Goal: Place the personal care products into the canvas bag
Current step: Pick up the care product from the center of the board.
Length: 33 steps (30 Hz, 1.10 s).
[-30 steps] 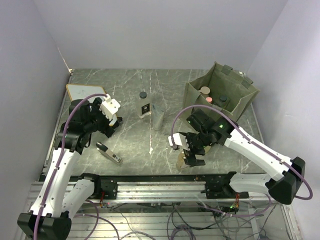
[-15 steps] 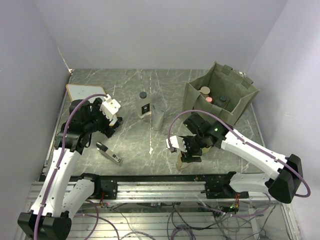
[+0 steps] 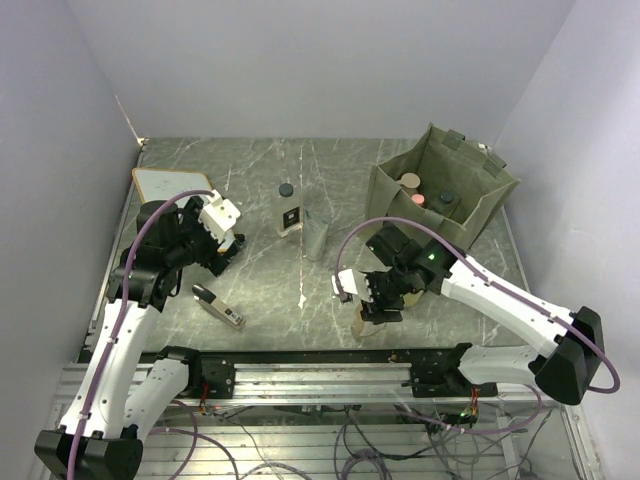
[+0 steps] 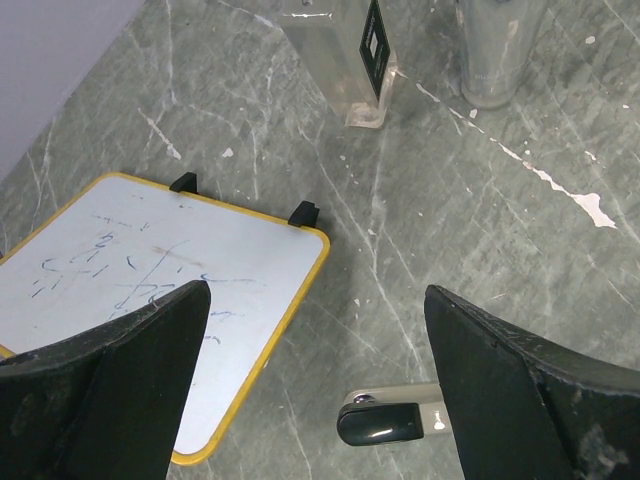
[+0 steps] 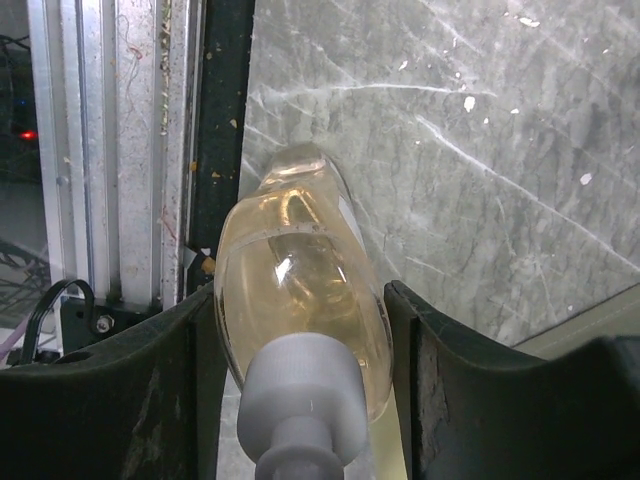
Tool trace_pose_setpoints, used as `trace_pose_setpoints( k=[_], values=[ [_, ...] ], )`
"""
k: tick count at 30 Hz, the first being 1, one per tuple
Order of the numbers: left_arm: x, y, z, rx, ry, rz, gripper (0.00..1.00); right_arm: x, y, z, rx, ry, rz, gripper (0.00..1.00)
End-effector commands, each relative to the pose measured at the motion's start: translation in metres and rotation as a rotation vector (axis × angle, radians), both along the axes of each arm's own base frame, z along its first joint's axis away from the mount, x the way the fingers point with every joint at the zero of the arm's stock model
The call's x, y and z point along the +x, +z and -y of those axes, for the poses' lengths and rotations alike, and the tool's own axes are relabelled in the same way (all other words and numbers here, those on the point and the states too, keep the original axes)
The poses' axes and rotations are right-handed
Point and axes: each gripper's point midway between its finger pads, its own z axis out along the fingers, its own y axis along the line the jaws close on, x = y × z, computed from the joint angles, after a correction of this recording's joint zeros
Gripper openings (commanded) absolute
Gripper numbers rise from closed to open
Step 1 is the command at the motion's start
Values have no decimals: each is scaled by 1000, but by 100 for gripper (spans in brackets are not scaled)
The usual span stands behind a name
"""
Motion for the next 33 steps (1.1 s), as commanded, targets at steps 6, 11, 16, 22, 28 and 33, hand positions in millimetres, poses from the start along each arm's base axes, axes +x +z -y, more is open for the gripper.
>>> trace_pose_setpoints(
  k=[6, 11, 16, 22, 28, 33],
  values=[
    [0, 4, 0, 7, -21, 31, 100, 25, 94, -32, 227, 17, 132, 0],
    [1, 4, -1, 11, -18, 34, 100, 42, 143, -36, 305, -33, 232, 0],
    [2, 3, 1, -3, -14, 24, 100, 60, 202, -36, 383, -137, 329, 0],
    [2, 5, 2, -9, -19, 23, 99, 78, 281, -23, 535, -272, 408, 0],
    [3, 9, 4, -22, -19, 23, 99, 107, 341, 8, 649, -504, 489, 0],
    [2, 14, 5, -49, -5, 26, 98, 134, 371, 47, 673, -714, 601, 0]
  ],
)
